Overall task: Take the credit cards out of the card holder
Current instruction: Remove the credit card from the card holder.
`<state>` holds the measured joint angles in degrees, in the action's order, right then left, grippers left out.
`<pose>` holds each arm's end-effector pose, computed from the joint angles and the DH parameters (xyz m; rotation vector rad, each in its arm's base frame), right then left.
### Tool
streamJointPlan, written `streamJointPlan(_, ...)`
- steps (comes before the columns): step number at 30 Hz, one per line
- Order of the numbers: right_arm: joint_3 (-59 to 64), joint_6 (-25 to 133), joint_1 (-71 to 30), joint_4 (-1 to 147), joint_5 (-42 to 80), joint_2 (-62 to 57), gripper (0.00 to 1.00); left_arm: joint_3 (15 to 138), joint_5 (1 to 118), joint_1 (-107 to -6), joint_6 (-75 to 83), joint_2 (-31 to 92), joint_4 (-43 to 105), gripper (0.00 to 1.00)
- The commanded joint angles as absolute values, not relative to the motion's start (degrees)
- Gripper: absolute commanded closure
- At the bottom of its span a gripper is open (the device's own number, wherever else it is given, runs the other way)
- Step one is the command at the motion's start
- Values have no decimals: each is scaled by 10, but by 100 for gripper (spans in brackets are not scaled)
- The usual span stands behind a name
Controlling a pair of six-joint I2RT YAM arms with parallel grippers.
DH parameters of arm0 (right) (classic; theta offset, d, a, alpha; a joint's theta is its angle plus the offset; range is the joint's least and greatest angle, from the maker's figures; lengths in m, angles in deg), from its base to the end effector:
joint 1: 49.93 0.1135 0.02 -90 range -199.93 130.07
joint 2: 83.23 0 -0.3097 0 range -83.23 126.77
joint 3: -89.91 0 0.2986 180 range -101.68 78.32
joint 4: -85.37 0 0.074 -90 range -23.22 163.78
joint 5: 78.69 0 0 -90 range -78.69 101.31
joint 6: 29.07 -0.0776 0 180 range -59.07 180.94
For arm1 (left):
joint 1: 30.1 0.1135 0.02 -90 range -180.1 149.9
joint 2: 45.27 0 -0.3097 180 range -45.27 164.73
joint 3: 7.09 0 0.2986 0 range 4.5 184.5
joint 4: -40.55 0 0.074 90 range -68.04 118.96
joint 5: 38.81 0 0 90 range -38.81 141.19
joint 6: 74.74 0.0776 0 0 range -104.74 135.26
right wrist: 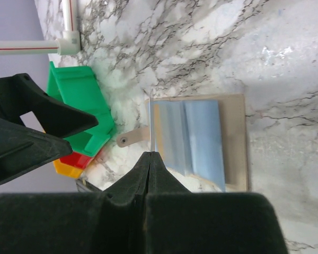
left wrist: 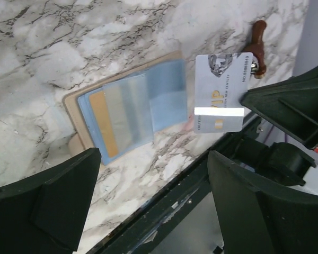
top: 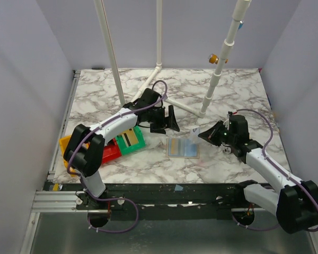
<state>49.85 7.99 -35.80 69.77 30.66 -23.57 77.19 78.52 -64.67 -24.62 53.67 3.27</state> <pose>0.2509 0.0897 0.1958 0.5795 2.2642 0.9975 0.3463 -0.2819 0.2313 0.1007 2.6961 -1.0815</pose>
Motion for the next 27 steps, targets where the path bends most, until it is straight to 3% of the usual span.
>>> streamJointPlan(1,476,62,-361,722,355,-223,99,738,863,-630,-283,509,97,15)
streamJointPlan(13,480,3,-362,815,439,-206,99,666,964,-612,-364,494,229,16)
streamJointPlan(27,530,-135,-362,1053,538,-141,99,631,1037,-605,-468,486,363,20)
